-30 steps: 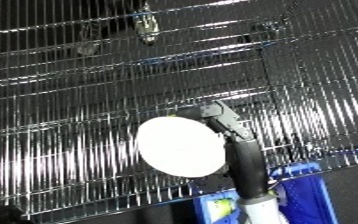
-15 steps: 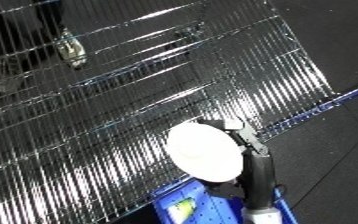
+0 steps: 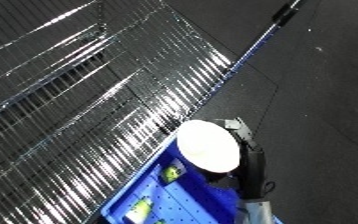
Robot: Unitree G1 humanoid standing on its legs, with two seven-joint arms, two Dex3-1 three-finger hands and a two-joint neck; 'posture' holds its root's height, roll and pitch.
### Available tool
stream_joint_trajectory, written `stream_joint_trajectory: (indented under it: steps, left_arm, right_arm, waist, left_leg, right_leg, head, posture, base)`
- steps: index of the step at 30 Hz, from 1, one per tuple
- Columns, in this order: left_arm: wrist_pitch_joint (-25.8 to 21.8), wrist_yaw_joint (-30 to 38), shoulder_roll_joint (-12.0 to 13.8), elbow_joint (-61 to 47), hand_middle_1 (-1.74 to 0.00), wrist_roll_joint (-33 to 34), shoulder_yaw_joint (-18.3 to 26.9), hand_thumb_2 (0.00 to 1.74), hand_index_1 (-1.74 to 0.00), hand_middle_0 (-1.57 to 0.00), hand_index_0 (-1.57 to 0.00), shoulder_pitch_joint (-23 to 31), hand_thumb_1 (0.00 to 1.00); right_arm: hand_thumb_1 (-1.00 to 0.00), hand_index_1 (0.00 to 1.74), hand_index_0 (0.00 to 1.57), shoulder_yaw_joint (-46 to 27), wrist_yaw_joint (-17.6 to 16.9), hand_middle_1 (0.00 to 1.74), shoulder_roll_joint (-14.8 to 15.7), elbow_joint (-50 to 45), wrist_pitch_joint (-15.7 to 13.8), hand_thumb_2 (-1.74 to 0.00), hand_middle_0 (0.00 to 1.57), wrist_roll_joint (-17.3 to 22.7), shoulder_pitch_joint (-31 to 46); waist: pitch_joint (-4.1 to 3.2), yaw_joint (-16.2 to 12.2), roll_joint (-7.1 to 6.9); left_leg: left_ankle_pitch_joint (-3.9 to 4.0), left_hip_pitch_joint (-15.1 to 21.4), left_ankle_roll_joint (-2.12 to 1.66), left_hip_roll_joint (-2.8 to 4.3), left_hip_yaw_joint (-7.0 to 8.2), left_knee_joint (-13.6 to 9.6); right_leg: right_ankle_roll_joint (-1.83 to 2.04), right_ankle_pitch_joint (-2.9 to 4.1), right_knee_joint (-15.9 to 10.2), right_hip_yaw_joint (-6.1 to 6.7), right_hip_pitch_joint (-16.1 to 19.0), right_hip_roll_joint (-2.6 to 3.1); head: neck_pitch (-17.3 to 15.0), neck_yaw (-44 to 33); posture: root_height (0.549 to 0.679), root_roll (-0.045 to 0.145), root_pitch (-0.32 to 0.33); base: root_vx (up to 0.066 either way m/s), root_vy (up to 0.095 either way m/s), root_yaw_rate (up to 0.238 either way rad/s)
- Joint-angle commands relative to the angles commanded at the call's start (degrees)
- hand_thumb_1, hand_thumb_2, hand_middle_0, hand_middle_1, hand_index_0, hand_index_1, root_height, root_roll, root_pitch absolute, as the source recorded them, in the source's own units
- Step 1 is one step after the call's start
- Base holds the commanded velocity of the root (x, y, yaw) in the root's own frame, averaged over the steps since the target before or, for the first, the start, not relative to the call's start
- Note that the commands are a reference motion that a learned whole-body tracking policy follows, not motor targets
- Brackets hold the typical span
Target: Pick up the object and place it into the box
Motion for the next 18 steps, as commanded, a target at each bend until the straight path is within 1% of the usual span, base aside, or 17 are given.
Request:
stream_joint_trajectory:
  steps: [3,7,10,14,18]
  left_arm:
    - [-0.2,0.1,-0.3,0.4,-1.74,-0.2,-0.2,1.74,-1.74,-1.57,-1.57,-0.3,1.0]
    - [-0.5,0.3,-0.7,1.0,-1.74,0.0,-0.7,1.74,-1.74,-1.57,-1.57,-0.8,1.0]
    - [-0.5,0.4,-0.9,1.2,-1.74,0.1,-0.9,1.74,-1.74,-1.57,-1.57,-1.2,1.0]
    - [-0.3,0.5,-1.1,1.3,-1.74,0.3,-1.0,1.74,-1.74,-1.57,-1.57,-1.6,1.0]
    - [-0.3,0.4,-1.2,1.6,-1.74,0.2,-1.1,1.74,-1.74,-1.57,-1.57,-1.8,1.0]
  right_arm:
    - [-0.95,1.65,1.49,-0.4,0.2,1.65,-0.1,1.4,-0.2,-1.65,1.49,0.5,0.8]
    - [-0.75,1.3,1.18,-0.2,1.3,1.3,-0.4,2.8,-0.4,-1.3,1.18,1.4,1.0]
    - [-0.6,1.04,0.94,0.0,2.5,1.04,-0.6,3.5,-0.7,-1.04,0.94,2.3,1.0]
    - [-0.4,0.7,0.63,0.3,3.1,0.7,-0.6,4.4,-0.9,-0.7,0.63,2.8,0.9]
    - [-0.2,0.35,0.31,0.4,3.6,0.35,-0.6,5.1,-0.8,-0.35,0.31,3.1,0.7]
  waist:
    - [0.0,-0.7,0.26]
    - [0.0,-1.2,0.57]
    - [0.0,-1.3,0.77]
    - [0.0,-1.2,0.99]
    - [0.0,-1.2,1.2]
  left_leg:
    - [0.05,0.6,0.02,-0.1,0.41,-0.5]
    - [0.16,1.2,0.04,-0.24,0.79,-1.1]
    - [0.14,1.5,0.04,-0.4,0.82,-1.4]
    - [0.05,1.6,0.1,-0.63,0.68,-1.4]
    - [0.05,1.7,0.06,-0.81,0.51,-1.3]
  right_leg:
    - [0.07,0.18,-0.6,0.3,0.2,0.13]
    - [0.15,0.44,-1.3,0.67,0.5,0.27]
    - [0.15,0.49,-1.5,0.83,0.7,0.27]
    - [0.08,0.32,-1.2,0.88,0.7,0.25]
    - [0.0,0.12,-0.9,0.94,0.7,0.2]
  head:
    - [0.0,0.7]
    - [-0.3,1.1]
    - [-0.5,1.3]
    - [-0.9,1.6]
    - [-1.7,1.8]
  posture:
    - [0.639,0.097,0.104]
    - [0.64,0.098,0.105]
    - [0.641,0.099,0.105]
    - [0.641,0.101,0.104]
    - [0.64,0.103,0.102]
  base:
    - [0.017,0.043,-0.084]
    - [0.007,0.02,-0.055]
    - [0.002,0.005,-0.024]
    - [0.0,-0.002,-0.003]
    - [0.006,-0.002,0.01]
